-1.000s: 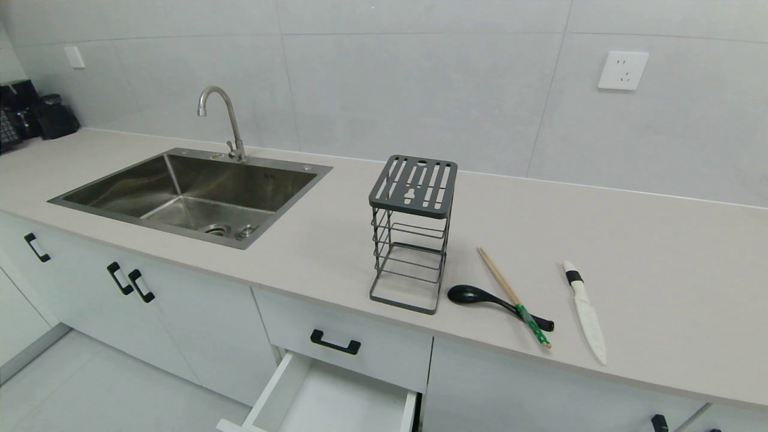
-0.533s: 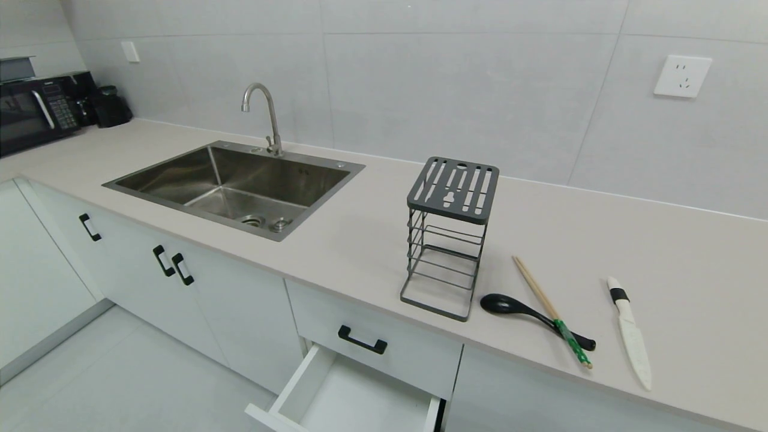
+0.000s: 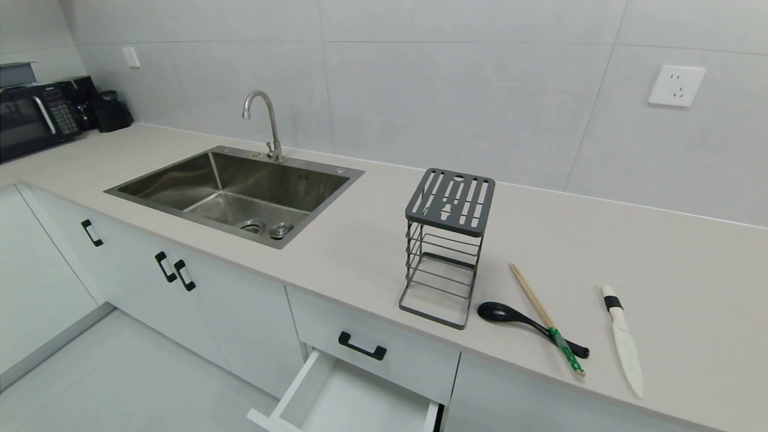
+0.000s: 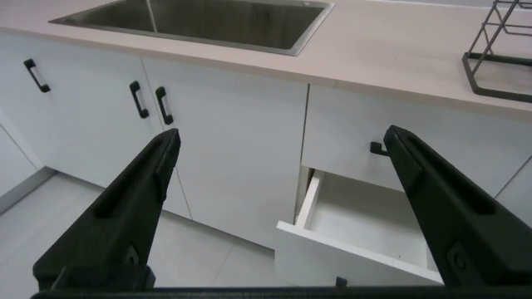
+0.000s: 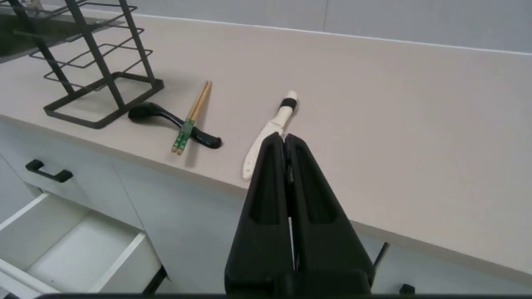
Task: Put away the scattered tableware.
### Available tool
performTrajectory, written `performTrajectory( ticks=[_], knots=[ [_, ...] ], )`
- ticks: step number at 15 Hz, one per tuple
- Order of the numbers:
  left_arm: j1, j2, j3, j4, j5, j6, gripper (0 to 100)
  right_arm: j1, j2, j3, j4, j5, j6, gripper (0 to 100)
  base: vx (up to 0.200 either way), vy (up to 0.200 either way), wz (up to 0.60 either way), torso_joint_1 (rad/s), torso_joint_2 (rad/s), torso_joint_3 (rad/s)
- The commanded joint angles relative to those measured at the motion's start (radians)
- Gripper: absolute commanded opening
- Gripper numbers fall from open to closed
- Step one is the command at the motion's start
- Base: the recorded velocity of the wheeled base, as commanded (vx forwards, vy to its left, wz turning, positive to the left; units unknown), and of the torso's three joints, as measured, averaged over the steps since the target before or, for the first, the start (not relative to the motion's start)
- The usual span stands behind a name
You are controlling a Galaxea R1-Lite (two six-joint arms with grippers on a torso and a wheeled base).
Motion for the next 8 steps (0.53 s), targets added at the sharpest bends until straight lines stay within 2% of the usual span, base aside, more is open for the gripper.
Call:
performTrajectory(
  ticks=[1, 4, 5, 8],
  knots=[
    [0.000, 0.001, 0.000, -0.001, 0.000, 0.000, 100, -0.001, 0.000, 0.001, 0.001, 0.000, -0.001, 0, 0.000, 0.000, 0.00, 0.100, -0.19, -0.085],
    [0.000, 0.001, 0.000, -0.001, 0.000, 0.000, 100, 0.000, 0.000, 0.001, -0.002, 0.002, -0.016, 0, 0.000, 0.000, 0.00, 0.032, -0.06, -0.024],
    [0.000, 0.001, 0.000, -0.001, 0.000, 0.000, 100, 0.000, 0.000, 0.002, 0.000, 0.000, -0.006, 100, 0.000, 0.000, 0.00, 0.000, 0.00, 0.000],
    [0.000, 0.001, 0.000, -0.001, 0.000, 0.000, 100, -0.001, 0.000, 0.002, 0.000, 0.000, 0.003, 100, 0.000, 0.000, 0.00, 0.000, 0.00, 0.000]
  ],
)
